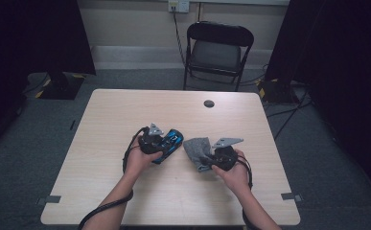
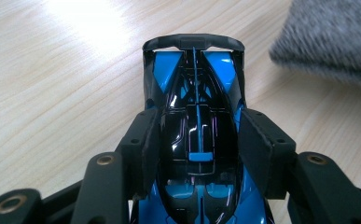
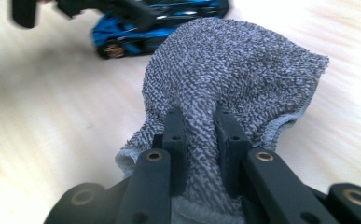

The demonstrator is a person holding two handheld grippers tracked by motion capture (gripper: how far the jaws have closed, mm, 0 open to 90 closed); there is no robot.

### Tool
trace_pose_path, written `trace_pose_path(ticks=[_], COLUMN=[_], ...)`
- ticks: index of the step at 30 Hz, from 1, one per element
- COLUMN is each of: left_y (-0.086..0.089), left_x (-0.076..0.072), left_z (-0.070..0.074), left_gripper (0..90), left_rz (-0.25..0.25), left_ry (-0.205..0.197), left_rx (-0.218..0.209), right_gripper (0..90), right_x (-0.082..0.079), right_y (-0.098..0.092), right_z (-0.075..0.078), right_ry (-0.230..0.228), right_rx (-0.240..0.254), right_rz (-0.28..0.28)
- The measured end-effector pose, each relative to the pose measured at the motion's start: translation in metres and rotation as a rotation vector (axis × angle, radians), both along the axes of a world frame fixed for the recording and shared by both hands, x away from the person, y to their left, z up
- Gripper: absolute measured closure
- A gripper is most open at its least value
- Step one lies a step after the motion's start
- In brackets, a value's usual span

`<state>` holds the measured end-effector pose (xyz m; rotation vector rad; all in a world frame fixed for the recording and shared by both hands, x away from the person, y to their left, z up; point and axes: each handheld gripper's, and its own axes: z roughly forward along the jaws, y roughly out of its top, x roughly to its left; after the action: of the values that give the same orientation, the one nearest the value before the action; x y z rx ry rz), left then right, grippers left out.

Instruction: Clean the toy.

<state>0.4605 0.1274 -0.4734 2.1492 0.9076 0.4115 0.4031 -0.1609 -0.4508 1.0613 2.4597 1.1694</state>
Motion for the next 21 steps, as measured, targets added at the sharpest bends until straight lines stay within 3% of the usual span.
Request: trace_pose_path(ticks=[9, 17, 21], left_y=[0.001, 0.001, 0.002], left_x=[-0.001, -0.001, -0.001], left_z=[-0.001, 0.0, -0.001], left_gripper=[49.0, 49.0, 49.0], left_rz=[0.0, -0.004, -0.004], left_ry=[0.005, 0.003, 0.003], left_rx=[-0.01, -0.006, -0.011], right_gripper=[76.6, 76.6, 76.5], right_x=[0.015, 0.027, 0.031], right_y=[-0.006, 0.001, 0.009], right_z=[-0.002, -0.008, -0.011], right_ry=[0.003, 0.011, 0.014], right_rx=[-0.012, -0.035, -0.046], right_rz=[-0.068, -0.161, -0.169])
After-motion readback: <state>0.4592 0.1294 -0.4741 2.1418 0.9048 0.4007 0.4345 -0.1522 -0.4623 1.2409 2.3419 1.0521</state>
